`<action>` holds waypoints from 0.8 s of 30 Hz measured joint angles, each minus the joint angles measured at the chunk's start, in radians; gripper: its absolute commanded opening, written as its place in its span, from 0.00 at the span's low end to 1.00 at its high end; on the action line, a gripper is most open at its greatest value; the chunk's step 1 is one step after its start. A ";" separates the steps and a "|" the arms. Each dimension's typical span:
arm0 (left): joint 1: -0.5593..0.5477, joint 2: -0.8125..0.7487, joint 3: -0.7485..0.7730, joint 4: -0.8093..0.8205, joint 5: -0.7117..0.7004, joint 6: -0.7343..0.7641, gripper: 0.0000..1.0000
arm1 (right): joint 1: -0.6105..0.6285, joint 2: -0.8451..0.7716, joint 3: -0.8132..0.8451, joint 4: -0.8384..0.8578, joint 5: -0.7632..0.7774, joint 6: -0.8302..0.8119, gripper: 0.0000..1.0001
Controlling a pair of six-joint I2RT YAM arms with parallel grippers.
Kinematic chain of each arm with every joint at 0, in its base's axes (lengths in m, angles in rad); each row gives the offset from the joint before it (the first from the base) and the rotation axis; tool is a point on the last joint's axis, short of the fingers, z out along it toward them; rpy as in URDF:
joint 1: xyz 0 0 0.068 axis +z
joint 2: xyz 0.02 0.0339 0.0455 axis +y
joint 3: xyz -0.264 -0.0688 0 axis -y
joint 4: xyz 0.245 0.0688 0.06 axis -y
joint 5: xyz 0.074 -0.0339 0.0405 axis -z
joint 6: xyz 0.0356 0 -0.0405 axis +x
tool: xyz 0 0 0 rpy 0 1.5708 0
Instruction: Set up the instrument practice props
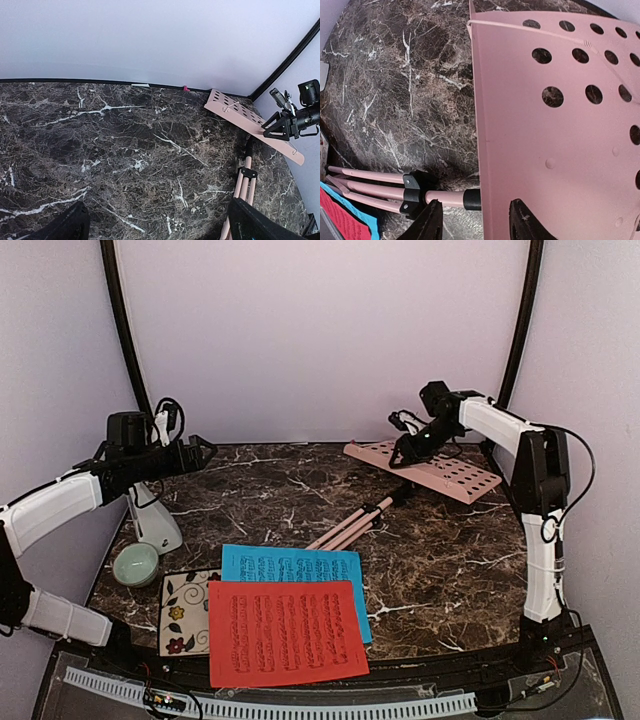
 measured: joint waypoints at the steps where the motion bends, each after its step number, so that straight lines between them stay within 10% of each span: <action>1: 0.000 0.001 0.000 0.000 0.000 -0.001 0.99 | 0.001 0.000 -0.003 -0.004 0.000 0.001 0.42; 24: 0.000 0.029 -0.005 0.035 0.000 -0.039 0.99 | 0.013 0.000 -0.013 -0.055 0.080 -0.037 0.00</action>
